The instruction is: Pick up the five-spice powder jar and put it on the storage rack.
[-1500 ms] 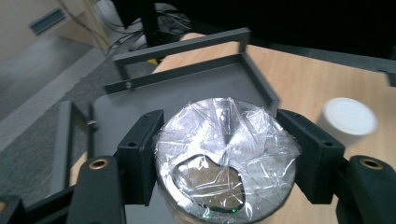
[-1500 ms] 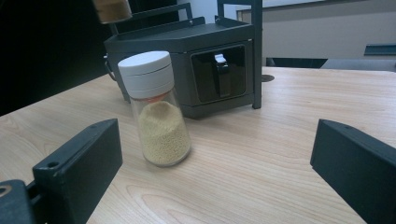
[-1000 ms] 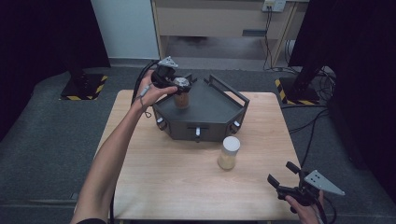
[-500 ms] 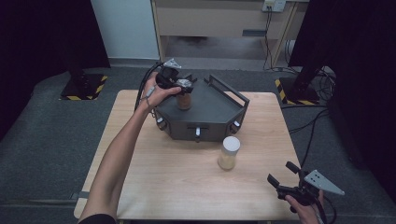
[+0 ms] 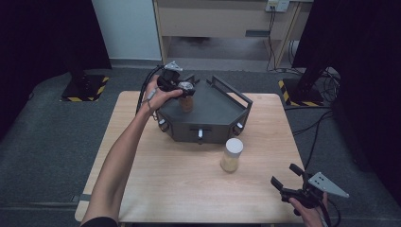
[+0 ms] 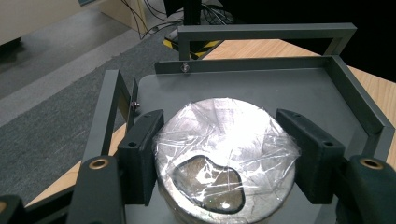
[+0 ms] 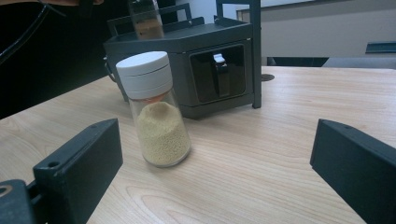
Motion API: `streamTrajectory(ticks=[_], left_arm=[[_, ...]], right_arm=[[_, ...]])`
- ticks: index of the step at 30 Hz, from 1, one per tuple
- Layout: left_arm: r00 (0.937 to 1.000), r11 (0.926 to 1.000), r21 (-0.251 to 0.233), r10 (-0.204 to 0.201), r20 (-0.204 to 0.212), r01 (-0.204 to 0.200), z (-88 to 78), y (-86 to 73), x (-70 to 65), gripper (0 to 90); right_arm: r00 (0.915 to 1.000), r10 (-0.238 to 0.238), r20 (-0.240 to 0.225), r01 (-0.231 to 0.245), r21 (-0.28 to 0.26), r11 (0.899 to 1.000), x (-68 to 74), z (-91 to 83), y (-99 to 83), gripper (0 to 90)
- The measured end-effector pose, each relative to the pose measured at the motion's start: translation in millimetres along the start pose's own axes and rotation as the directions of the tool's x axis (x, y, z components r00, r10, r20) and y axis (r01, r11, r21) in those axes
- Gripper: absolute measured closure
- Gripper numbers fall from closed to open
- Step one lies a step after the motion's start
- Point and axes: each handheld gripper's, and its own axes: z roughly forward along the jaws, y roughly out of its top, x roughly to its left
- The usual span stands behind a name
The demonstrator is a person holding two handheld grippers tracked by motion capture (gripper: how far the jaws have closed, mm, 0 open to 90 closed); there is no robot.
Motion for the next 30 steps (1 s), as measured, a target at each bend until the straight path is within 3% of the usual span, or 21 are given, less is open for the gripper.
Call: streamTrajectory(ticks=[5, 7, 11, 15, 23, 26, 28, 30], left_arm=[[0.9999, 0.9999, -0.004, 0.013, 0.007, -0.013, 0.2, -2.0, 0.1, 32.8], [1.0, 0.9998, -0.018, -0.005, -0.005, 0.005, -0.7, -3.7, -1.4, 19.9], [0.9993, 0.9982, -0.056, -0.021, -0.032, 0.02, -6.6, -4.5, -5.1, 13.7], [0.9995, 0.9989, -0.046, -0.004, -0.031, 0.002, -13.2, 2.1, -11.1, 9.2], [0.9986, 0.9913, -0.128, 0.037, 0.038, -0.032, -39.8, 6.2, -30.0, 7.9], [0.9969, 0.9877, -0.145, 0.065, 0.044, -0.058, -53.5, 9.4, -41.1, 6.8], [0.9931, 0.9826, -0.149, 0.115, 0.02, -0.111, -67.4, 10.0, -58.5, 6.8], [0.9924, 0.9784, -0.175, 0.118, 0.033, -0.111, -76.4, 6.2, -65.3, 6.6]], right_arm=[[1.0, 0.0, -0.001, 0.0, 0.0, 1.0, 0.0, -0.1, 0.0, 2.9], [1.0, 0.0, -0.001, 0.0, 0.0, 1.0, -0.1, 0.0, -0.1, 2.9], [1.0, 0.0, 0.0, 0.0, -0.002, 1.0, 0.2, -0.2, -0.2, 2.9], [1.0, 0.0, -0.001, 0.0, -0.003, 1.0, 0.1, -0.2, -0.3, 2.9], [1.0, -0.003, -0.005, 0.003, 0.001, 1.0, 0.5, 0.5, 0.4, 2.9], [1.0, -0.002, -0.002, 0.002, -0.002, 1.0, 1.1, 0.3, 0.1, 2.9], [1.0, -0.003, -0.004, 0.003, -0.001, 1.0, 1.1, 0.5, 0.2, 2.9], [1.0, -0.006, -0.007, 0.006, -0.001, 1.0, 0.9, 0.9, 0.3, 2.9]])
